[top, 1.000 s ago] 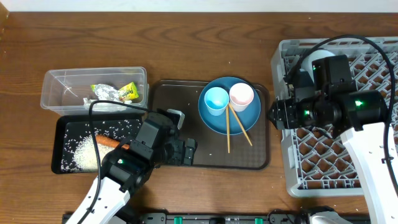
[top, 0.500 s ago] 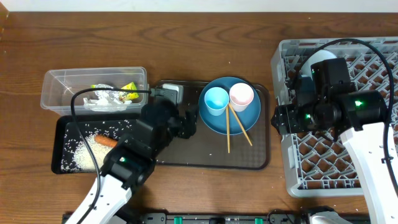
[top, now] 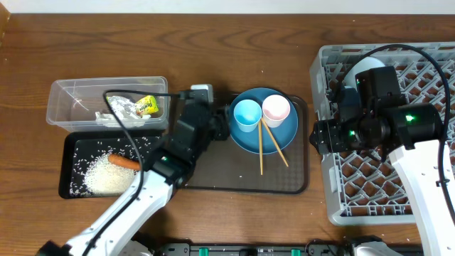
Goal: Sort waste into correct bins and load items into the dishwasher rack
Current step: 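Grasp the light-blue cup on the blue plate with the left gripper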
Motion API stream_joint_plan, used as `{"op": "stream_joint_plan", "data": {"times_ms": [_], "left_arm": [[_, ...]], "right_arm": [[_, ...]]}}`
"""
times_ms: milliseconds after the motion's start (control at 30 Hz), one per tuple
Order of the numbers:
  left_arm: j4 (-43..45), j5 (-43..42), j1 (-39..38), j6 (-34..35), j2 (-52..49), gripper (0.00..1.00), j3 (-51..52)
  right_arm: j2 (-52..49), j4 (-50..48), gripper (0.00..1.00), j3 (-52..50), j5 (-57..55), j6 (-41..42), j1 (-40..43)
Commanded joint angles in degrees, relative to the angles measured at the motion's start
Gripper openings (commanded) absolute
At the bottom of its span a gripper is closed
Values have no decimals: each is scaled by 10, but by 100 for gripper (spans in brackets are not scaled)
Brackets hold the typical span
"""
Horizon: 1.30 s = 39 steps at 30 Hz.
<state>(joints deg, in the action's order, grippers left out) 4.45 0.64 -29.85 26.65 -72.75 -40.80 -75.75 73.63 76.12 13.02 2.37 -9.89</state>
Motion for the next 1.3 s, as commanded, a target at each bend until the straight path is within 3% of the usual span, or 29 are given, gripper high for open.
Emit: {"op": "stream_joint_plan", "data": {"times_ms": [0,100,233,700,967,1133,1267], "left_arm": [[14,-52,-1,5,-22,63,-4],[14,-66,-1,5,-35,70,-4],[-7,-65,-1,4,-42,72,-4],[54,-41,-1,7,-98,62,-4],[68,-41,-1,54,-130,61,-4],[66,-50,-1,58,-131,49,-4],[63,-84,-2,69,-131,49,-4]], "right_arm": [[0,-2,79,-2,-4,4,-6],[0,-2,79,-2,-4,4,-6],[0,-1,79,-2,-4,4,-6],[0,-2,79,-2,-4,4,-6],[0,-4,79,-2,-4,4,-6],[0,-4,79,-2,-4,4,-6],[0,-4,80,-2,-4,4,-6]]}}
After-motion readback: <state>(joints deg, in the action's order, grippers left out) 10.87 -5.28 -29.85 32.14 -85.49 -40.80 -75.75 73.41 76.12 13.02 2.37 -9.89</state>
